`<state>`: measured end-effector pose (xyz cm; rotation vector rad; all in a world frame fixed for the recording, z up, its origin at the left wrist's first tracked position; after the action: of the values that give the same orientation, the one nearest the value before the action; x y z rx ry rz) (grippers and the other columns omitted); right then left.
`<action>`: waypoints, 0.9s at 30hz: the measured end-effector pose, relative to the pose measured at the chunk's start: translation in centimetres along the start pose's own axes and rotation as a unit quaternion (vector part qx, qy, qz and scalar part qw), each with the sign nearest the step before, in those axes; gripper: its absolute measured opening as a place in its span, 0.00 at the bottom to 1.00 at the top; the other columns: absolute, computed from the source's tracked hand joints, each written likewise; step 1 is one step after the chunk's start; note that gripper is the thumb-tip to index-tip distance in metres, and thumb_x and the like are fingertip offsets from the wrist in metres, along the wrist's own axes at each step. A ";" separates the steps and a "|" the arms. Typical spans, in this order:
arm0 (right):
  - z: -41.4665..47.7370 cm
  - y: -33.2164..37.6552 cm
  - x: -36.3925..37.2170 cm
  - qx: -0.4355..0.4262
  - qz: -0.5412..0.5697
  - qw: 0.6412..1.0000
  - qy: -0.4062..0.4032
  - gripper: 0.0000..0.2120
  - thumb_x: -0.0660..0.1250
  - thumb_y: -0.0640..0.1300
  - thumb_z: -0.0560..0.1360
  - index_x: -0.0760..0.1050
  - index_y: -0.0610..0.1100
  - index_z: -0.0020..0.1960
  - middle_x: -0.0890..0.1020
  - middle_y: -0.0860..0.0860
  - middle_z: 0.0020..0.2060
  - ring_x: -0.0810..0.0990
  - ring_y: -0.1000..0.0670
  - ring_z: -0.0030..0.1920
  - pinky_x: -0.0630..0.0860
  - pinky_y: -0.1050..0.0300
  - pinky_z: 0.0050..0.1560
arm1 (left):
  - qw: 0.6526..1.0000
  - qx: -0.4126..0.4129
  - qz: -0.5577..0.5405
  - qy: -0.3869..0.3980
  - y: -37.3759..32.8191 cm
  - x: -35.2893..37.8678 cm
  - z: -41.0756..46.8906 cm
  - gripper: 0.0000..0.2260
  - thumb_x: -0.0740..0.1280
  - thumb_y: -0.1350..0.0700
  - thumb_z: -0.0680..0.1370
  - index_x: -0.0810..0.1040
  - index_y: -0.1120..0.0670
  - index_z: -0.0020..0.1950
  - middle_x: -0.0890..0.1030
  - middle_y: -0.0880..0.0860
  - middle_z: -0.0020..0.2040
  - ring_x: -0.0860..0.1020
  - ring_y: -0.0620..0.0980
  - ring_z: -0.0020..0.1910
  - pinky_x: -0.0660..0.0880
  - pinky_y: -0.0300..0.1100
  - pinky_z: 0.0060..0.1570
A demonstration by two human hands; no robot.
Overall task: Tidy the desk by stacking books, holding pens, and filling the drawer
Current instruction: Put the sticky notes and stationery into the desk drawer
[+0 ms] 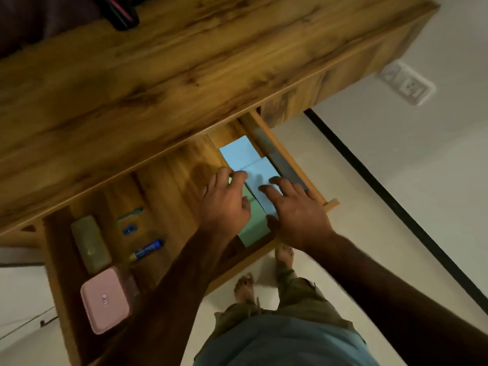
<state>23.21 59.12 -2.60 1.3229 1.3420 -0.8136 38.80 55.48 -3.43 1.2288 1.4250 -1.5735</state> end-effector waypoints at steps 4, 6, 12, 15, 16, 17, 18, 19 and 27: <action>-4.5 -1.8 -1.3 0.086 0.035 0.995 -0.046 0.34 0.67 0.53 0.71 0.61 0.55 0.76 0.64 0.50 0.74 0.66 0.45 0.72 0.69 0.45 0.66 | 0.995 0.098 -0.025 -0.002 -4.7 -0.7 -1.6 0.23 0.71 0.56 0.72 0.71 0.49 0.66 0.72 0.53 0.64 0.71 0.53 0.64 0.72 0.48 0.60; -7.2 -3.2 -1.4 0.133 0.051 0.987 -0.069 0.34 0.67 0.53 0.71 0.61 0.55 0.75 0.64 0.50 0.74 0.67 0.45 0.71 0.70 0.45 0.66 | 0.988 0.149 -0.036 0.006 -7.7 -0.4 -2.5 0.21 0.71 0.56 0.73 0.73 0.50 0.65 0.72 0.53 0.63 0.72 0.54 0.63 0.73 0.49 0.59; -15.4 -8.2 -0.4 0.239 0.065 0.963 -0.105 0.34 0.67 0.53 0.74 0.58 0.55 0.77 0.62 0.51 0.76 0.65 0.46 0.73 0.70 0.46 0.66 | 0.961 0.272 -0.019 0.044 -16.0 2.5 -5.8 0.23 0.71 0.57 0.72 0.72 0.49 0.66 0.72 0.51 0.63 0.72 0.52 0.62 0.72 0.46 0.58; -20.3 -11.1 0.5 0.290 0.076 0.947 -0.115 0.33 0.67 0.53 0.75 0.59 0.55 0.76 0.62 0.51 0.76 0.66 0.45 0.73 0.71 0.45 0.66 | 0.948 0.308 0.004 0.075 -20.2 4.8 -7.9 0.24 0.71 0.54 0.74 0.70 0.47 0.69 0.70 0.50 0.66 0.70 0.50 0.64 0.70 0.43 0.59; -22.0 -12.1 0.9 0.306 0.081 0.942 -0.116 0.33 0.67 0.53 0.75 0.59 0.54 0.76 0.62 0.51 0.76 0.67 0.45 0.73 0.71 0.45 0.66 | 0.944 0.321 0.013 0.083 -21.7 5.6 -8.7 0.24 0.70 0.53 0.75 0.69 0.46 0.69 0.69 0.50 0.67 0.70 0.49 0.64 0.70 0.42 0.59; -24.0 -13.2 1.3 0.322 0.087 0.935 -0.118 0.33 0.68 0.53 0.75 0.59 0.55 0.76 0.62 0.51 0.76 0.67 0.45 0.72 0.71 0.45 0.65 | 0.938 0.334 0.022 0.091 -23.4 6.6 -9.6 0.24 0.70 0.52 0.75 0.68 0.46 0.70 0.69 0.50 0.68 0.70 0.49 0.64 0.70 0.41 0.60; -26.1 -14.2 1.8 0.337 0.093 0.929 -0.120 0.33 0.68 0.53 0.74 0.59 0.55 0.76 0.62 0.51 0.76 0.67 0.46 0.72 0.71 0.46 0.65 | 0.932 0.348 0.029 0.100 -25.1 7.5 -10.7 0.24 0.70 0.52 0.75 0.68 0.46 0.70 0.69 0.50 0.68 0.69 0.48 0.64 0.70 0.41 0.61; -27.9 -15.1 2.3 0.348 0.096 0.925 -0.122 0.33 0.67 0.52 0.74 0.59 0.55 0.76 0.63 0.51 0.76 0.67 0.46 0.72 0.71 0.46 0.65 | 0.926 0.359 0.033 0.109 -26.5 8.3 -11.6 0.24 0.70 0.52 0.76 0.68 0.46 0.70 0.69 0.50 0.68 0.69 0.49 0.65 0.70 0.42 0.61; -47.9 -23.0 8.2 0.477 0.157 0.859 -0.098 0.32 0.67 0.51 0.74 0.60 0.54 0.76 0.64 0.50 0.75 0.69 0.45 0.71 0.70 0.46 0.65 | 0.865 0.448 0.084 0.209 -41.0 16.8 -23.8 0.25 0.68 0.50 0.77 0.65 0.46 0.72 0.66 0.50 0.71 0.67 0.50 0.69 0.67 0.43 0.67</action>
<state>-7.70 103.11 -3.65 2.0676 0.4840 -1.4152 0.24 87.67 -4.13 2.2730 0.7252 -1.9897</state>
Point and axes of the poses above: each hand's wrist, its own z-axis towards the middle knuckle, its own x-axis out of the palm, y = z × x, the point moved 3 cm from there along z, towards the middle knuckle
